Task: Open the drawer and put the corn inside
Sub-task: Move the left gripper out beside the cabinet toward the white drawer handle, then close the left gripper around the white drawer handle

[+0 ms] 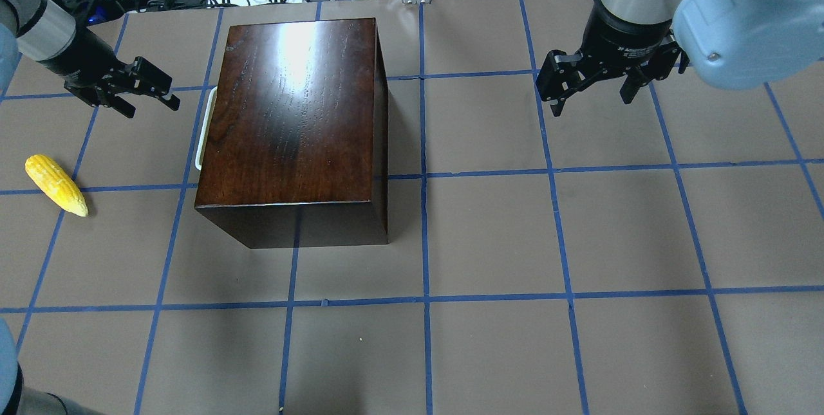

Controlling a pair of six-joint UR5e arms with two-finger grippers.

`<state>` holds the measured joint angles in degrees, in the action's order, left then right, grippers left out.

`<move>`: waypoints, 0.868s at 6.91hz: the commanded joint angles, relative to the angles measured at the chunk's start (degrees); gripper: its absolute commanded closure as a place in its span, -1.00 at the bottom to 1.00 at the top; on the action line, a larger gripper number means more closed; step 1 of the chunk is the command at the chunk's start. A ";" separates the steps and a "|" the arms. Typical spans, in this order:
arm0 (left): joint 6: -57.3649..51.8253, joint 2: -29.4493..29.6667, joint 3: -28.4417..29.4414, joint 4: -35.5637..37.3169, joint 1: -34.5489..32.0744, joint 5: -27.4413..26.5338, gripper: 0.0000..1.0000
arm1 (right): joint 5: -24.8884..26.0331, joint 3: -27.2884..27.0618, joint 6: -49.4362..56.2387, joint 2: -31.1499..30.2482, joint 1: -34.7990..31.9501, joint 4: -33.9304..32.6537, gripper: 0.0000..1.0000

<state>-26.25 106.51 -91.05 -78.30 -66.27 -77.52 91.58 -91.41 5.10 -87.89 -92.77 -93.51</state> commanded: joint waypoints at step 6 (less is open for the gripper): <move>0.23 2.46 -1.76 0.17 -0.08 5.19 -1.00 | 0.00 0.00 0.00 0.00 0.04 0.00 -1.00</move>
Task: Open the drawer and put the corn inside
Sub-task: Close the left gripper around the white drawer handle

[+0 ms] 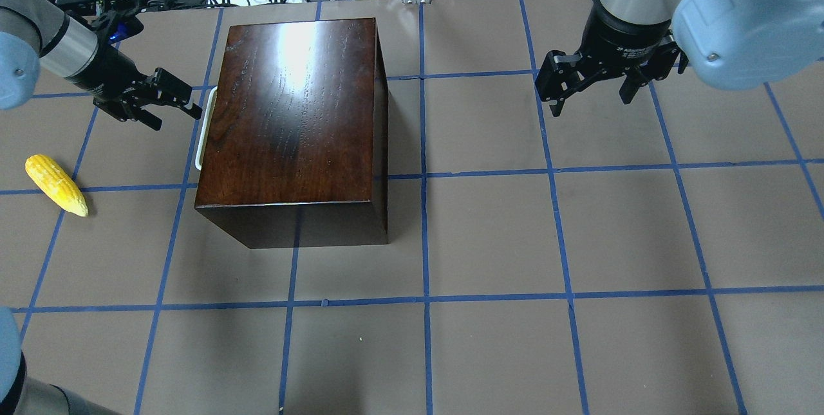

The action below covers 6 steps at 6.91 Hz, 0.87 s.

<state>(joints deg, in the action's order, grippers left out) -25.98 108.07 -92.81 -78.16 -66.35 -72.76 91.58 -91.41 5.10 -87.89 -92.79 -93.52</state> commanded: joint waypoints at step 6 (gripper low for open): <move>0.14 3.37 0.08 0.90 -0.53 1.84 -1.00 | 0.00 0.00 0.00 0.00 0.06 0.00 -1.00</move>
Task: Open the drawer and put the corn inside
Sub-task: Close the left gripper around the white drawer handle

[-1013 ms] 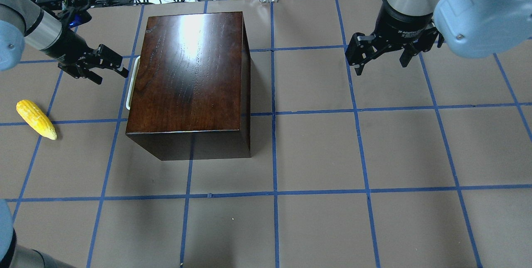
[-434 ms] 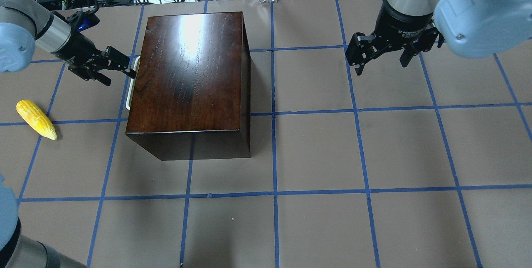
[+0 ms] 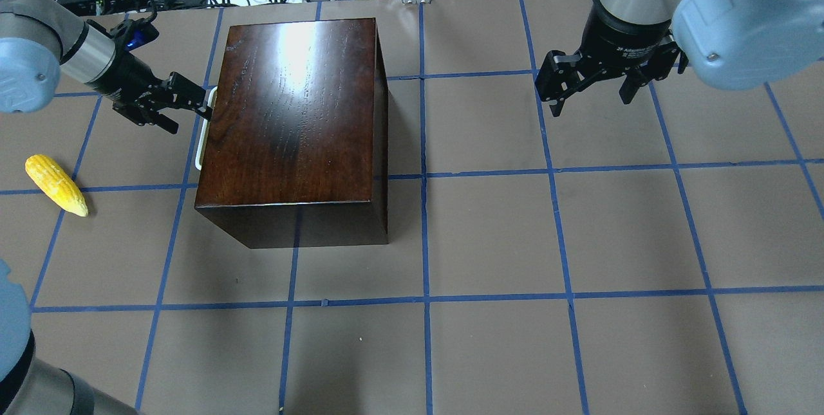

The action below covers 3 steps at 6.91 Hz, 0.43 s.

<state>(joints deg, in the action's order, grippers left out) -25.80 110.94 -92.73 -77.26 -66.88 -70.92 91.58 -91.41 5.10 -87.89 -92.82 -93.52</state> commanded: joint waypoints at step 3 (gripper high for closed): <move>-0.04 1.47 0.00 0.09 -0.01 -0.01 -1.00 | 0.00 0.00 0.00 0.00 -0.08 0.00 -1.00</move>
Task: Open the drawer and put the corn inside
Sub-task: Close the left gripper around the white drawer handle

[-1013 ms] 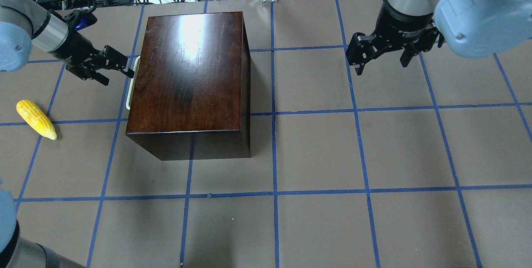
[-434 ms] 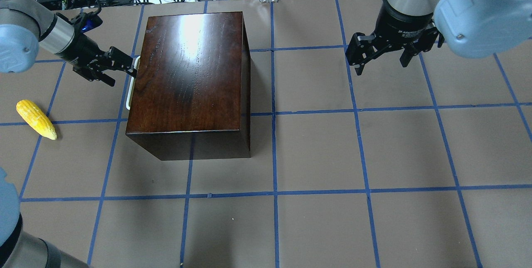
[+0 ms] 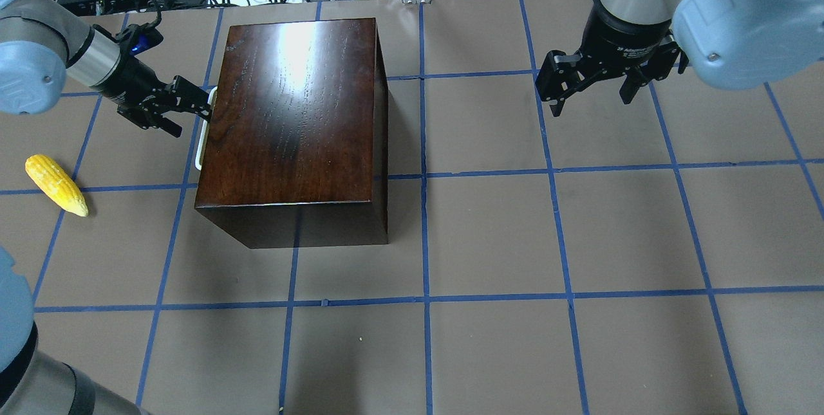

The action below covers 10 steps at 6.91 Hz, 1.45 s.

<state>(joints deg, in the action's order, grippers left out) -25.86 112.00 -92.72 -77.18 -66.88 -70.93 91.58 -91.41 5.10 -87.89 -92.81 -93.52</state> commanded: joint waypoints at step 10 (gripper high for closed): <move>-4.89 0.68 0.97 3.61 0.61 -0.62 -1.00 | 0.00 0.00 0.00 0.00 -0.09 0.00 -1.00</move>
<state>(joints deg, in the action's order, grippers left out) -29.74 112.64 -91.85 -73.71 -66.31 -71.47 91.58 -91.41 5.10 -87.89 -92.86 -93.52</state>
